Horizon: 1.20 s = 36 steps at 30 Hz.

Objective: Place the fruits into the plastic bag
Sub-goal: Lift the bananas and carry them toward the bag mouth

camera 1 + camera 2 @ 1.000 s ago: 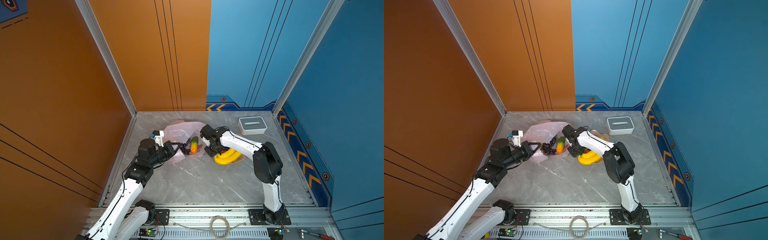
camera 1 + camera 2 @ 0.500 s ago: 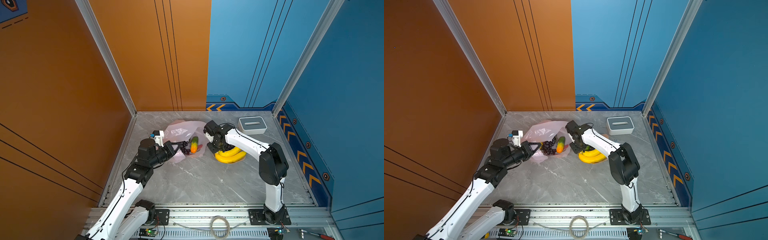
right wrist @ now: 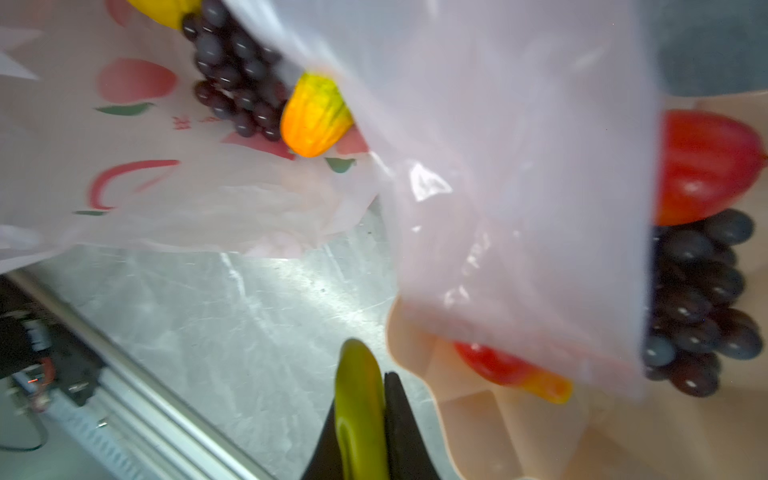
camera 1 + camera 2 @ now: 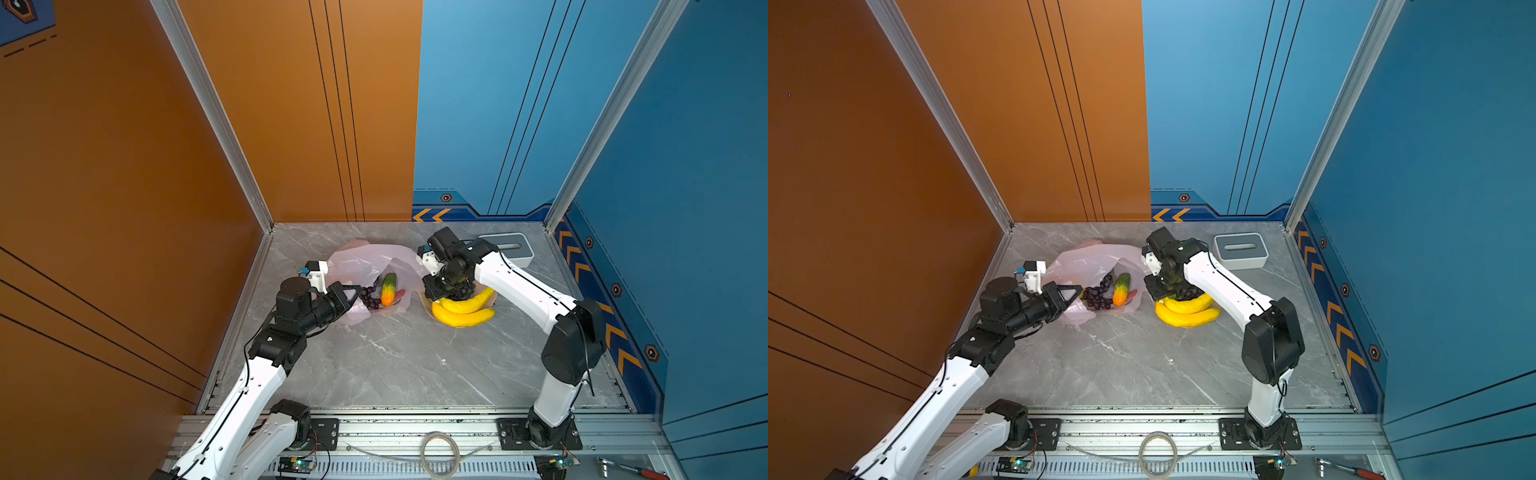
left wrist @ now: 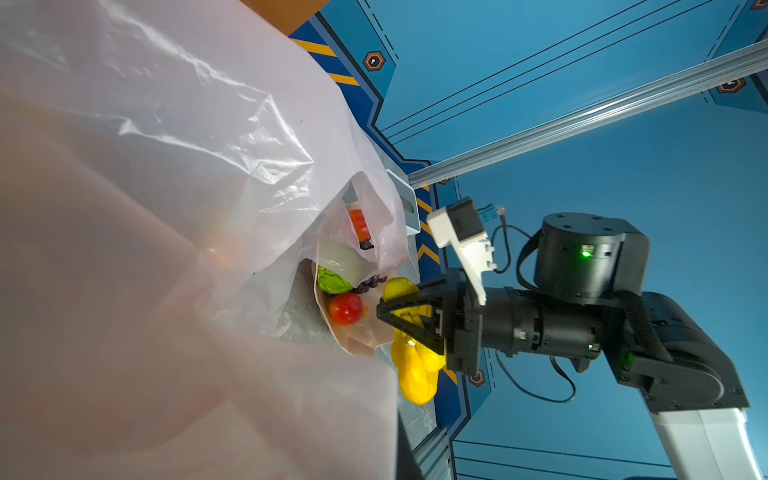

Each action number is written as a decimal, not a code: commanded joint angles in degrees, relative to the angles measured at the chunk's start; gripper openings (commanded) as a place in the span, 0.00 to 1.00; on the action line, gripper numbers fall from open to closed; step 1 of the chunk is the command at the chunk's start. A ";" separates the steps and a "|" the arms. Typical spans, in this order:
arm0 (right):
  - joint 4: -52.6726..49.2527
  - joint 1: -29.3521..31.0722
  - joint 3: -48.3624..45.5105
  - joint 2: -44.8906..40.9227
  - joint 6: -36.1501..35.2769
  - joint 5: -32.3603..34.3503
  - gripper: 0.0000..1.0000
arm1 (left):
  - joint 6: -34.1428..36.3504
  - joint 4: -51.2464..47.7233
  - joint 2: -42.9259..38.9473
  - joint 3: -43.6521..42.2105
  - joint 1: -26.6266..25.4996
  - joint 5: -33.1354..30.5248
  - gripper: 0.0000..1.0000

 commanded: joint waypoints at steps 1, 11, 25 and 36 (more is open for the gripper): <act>2.63 -1.42 -2.06 -5.15 5.59 -12.34 0.12 | -0.46 1.29 -0.44 -0.37 0.13 -0.35 0.00; 34.26 -7.41 -13.23 -15.71 32.77 -28.97 0.12 | -0.99 1.47 -0.55 -0.15 -0.31 -0.34 0.00; 95.26 -3.61 -24.91 -9.93 64.93 -22.16 0.14 | -2.92 2.68 -0.37 -0.46 -1.22 -0.23 0.00; 116.82 -0.56 -26.34 2.33 68.94 -18.01 0.13 | -12.64 10.94 1.51 -0.37 0.15 2.18 0.00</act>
